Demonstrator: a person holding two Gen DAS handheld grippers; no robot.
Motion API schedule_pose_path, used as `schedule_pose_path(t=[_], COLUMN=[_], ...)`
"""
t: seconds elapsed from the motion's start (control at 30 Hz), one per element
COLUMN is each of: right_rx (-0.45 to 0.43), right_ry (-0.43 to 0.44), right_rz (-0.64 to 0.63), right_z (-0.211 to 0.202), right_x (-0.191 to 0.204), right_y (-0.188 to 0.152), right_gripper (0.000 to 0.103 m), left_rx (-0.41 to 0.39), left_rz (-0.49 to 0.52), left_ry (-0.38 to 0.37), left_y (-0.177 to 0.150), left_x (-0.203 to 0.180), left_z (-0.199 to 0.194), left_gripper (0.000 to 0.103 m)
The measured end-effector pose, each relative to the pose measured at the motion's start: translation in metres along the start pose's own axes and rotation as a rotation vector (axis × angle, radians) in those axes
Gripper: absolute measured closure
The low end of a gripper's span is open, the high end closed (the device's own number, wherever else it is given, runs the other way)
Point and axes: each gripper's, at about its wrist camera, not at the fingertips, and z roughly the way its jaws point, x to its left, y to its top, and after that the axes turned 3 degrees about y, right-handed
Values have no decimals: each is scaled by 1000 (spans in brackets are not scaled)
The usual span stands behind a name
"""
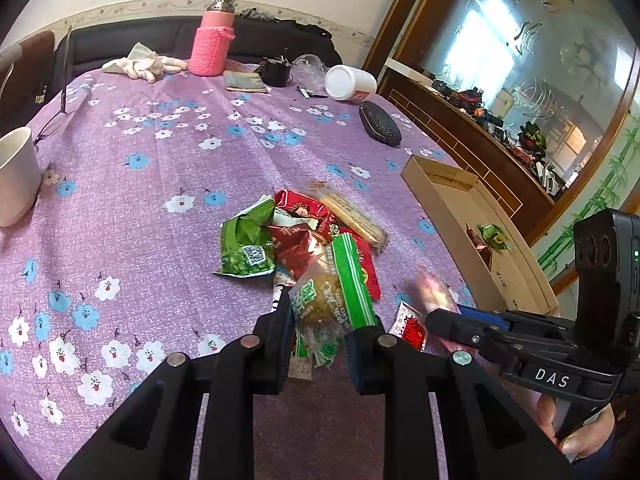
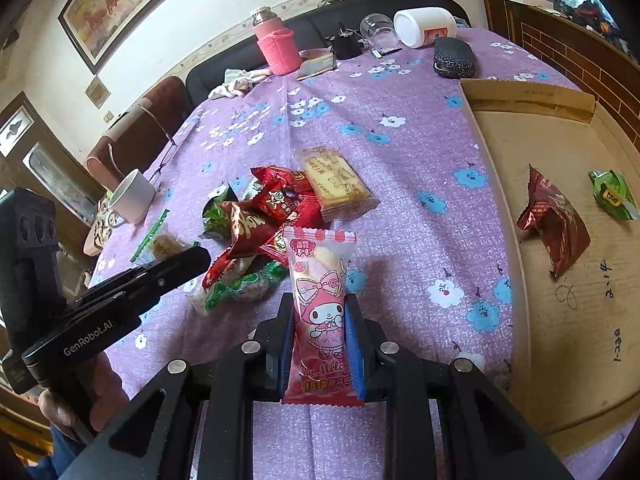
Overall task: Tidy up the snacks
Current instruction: 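Grasp the green-striped snack packet with the left gripper while the right gripper holds the pink bar, then carry both snacks over the cardboard tray and release them inside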
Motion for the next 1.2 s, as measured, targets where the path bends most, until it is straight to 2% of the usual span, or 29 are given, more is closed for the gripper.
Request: schedule_pose_path(t=[0.3, 0.4, 0.7, 1.2], right_rx=[-11, -22, -65, -98], right_ry=[16, 19, -3, -28], right_rz=[-2, -8, -32, -56], right_z=[-3, -6, -21, -33], right_x=[2, 2, 3, 8], right_y=[-3, -4, -6, -10], right_gripper=[78, 78, 78, 78], left_rx=[-12, -21, -96, -128], left_rz=[39, 62, 153, 208], left_ry=[13, 43, 210, 289], left_y=[-4, -6, -11, -13], left_x=[-9, -14, -35, -50], left_z=[-1, -1, -11, -20], left_gripper=[81, 81, 81, 81])
